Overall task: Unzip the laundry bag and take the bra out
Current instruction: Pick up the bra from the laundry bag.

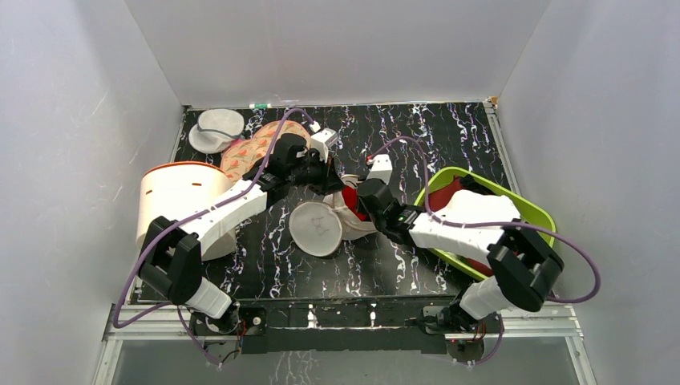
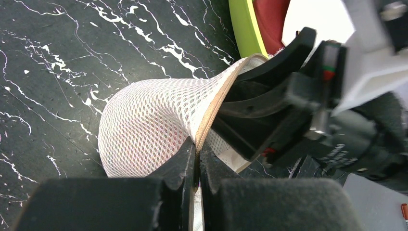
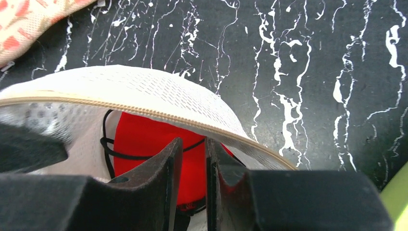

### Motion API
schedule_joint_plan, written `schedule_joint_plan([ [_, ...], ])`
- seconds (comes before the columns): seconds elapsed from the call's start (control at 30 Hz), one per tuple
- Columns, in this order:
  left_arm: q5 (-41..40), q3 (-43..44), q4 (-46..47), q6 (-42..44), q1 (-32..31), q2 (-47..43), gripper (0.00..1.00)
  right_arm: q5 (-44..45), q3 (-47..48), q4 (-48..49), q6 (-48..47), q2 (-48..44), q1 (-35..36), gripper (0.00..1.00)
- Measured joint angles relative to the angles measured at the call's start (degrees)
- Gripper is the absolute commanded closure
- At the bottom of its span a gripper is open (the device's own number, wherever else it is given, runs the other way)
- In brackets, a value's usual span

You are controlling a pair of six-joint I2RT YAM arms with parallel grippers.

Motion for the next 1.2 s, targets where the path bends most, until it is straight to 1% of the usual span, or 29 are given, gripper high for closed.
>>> schedule_joint_plan([
  [0.17,0.0,0.0,0.0,0.0,-0.1,0.0,1.00,0.3,0.0,3.6,0.5,5.3,0.0,0.78],
  [0.53,0.4,0.0,0.0,-0.1,-0.1,0.6,1.00,4.2,-0.8,10.8,2.9,10.8,-0.1,0.76],
  [0.73,0.8,0.0,0.0,-0.1,-0.1,0.9,1.00,6.6,-0.8,11.5,4.8,15.4,-0.4,0.73],
  [1.03,0.8,0.0,-0.1,-0.2,-0.1,1.8,1.00,7.4,-0.7,13.0,5.8,16.6,-1.4,0.69],
  [1.2,0.8,0.0,-0.1,-0.3,-0.1,2.2,1.00,7.5,-0.2,15.3,5.4,20.0,-2.6,0.72],
])
